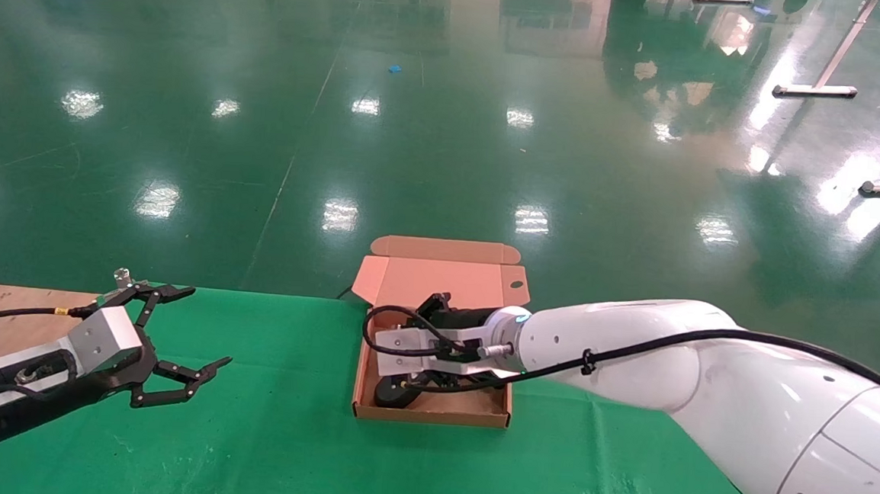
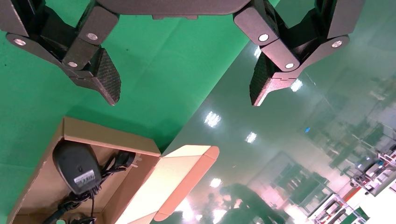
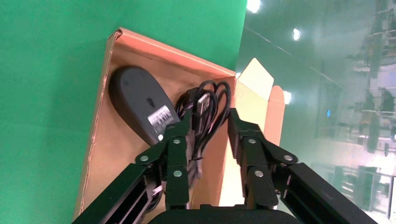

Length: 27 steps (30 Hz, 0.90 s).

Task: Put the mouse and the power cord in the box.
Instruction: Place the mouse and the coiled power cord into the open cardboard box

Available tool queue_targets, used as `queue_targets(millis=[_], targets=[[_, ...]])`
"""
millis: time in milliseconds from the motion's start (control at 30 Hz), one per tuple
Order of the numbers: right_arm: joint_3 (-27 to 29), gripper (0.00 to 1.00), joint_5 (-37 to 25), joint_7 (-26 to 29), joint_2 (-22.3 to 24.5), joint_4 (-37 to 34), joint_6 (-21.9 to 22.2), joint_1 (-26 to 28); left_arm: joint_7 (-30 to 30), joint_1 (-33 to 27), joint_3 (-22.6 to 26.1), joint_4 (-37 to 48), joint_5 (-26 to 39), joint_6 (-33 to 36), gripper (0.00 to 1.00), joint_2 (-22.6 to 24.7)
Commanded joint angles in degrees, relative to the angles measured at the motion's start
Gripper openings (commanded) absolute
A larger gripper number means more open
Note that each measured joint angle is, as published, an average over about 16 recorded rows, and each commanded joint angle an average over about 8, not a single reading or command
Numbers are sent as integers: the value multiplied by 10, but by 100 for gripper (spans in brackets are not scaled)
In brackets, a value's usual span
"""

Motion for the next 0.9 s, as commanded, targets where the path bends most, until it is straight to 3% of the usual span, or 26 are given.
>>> queue_targets(millis=[33, 433, 900], targets=[[1, 100, 0, 0, 0, 0, -1, 0, 0, 0, 0, -1, 0, 0, 100, 0], [23, 100, 13, 4, 17, 16, -19, -9, -31, 6, -12, -31, 4, 8, 100, -5], [178, 100, 114, 30, 111, 83, -144, -87, -181, 32, -72, -171, 22, 53, 100, -33]])
